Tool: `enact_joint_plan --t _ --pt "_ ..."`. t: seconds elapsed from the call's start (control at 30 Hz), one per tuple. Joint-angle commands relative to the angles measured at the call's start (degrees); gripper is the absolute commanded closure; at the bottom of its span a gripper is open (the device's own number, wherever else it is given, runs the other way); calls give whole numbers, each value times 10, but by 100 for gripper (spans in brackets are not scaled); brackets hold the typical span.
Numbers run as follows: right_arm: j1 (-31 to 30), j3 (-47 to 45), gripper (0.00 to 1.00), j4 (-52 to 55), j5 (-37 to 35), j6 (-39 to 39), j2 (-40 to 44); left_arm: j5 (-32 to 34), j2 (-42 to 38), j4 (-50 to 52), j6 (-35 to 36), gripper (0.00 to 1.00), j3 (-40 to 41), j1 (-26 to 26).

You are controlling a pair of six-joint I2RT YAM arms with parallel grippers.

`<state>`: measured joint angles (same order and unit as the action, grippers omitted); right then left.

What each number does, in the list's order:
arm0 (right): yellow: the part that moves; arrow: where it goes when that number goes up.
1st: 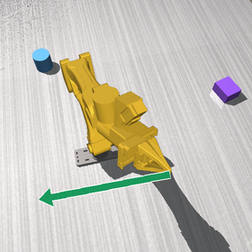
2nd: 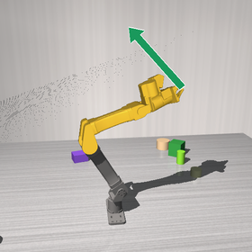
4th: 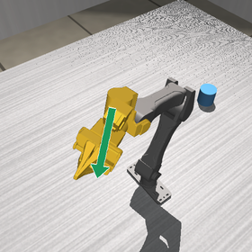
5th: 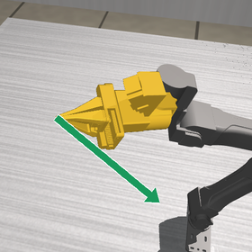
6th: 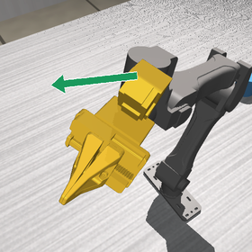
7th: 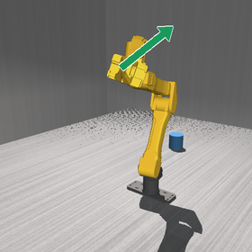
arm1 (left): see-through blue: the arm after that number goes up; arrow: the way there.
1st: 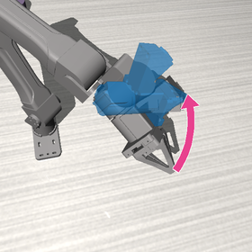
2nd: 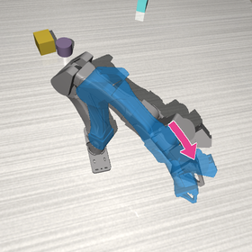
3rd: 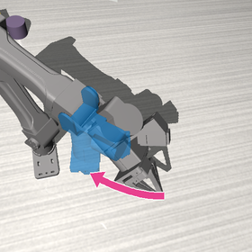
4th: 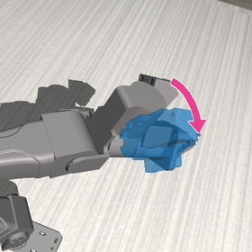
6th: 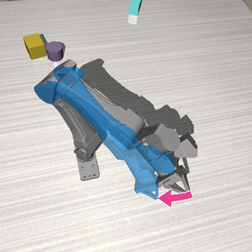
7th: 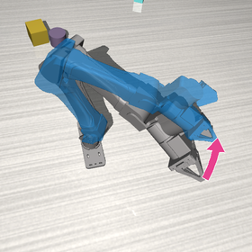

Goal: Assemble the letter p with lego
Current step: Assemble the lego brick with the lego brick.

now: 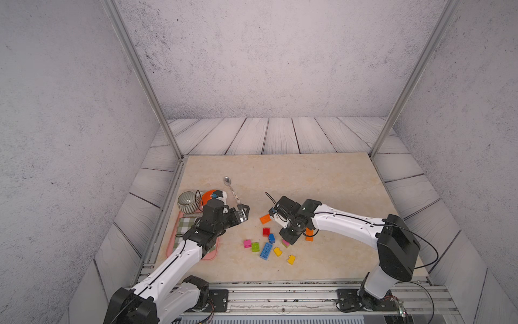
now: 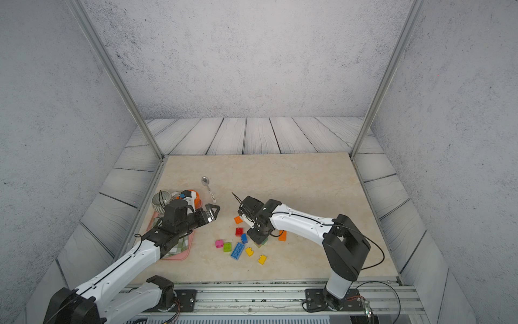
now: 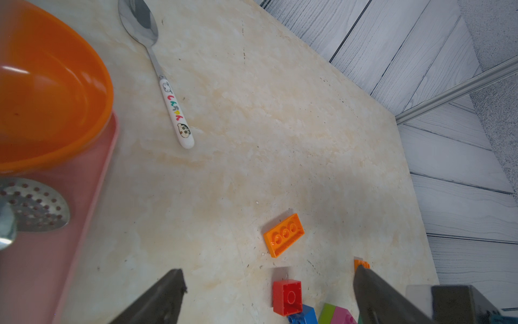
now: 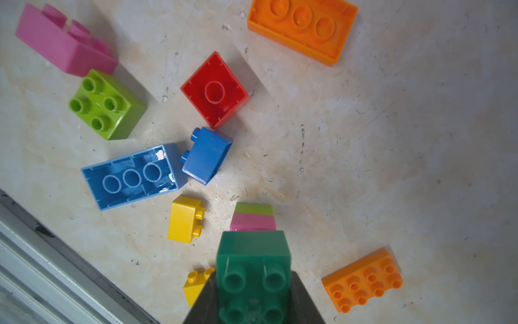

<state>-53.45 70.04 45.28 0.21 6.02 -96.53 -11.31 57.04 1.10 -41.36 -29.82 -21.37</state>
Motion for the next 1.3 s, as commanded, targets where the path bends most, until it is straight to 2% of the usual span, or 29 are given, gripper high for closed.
enact_joint_plan --t 0.0,0.73,1.27 --pt "0 -13 100 -7 -19 17 -4 3 3 4 8 2 4 4" --pt "0 -45 100 -20 -5 31 -18 -2 10 -2 8 2 5 4" --pt "-4 -62 100 -20 16 9 23 -1 12 -4 10 2 5 4"
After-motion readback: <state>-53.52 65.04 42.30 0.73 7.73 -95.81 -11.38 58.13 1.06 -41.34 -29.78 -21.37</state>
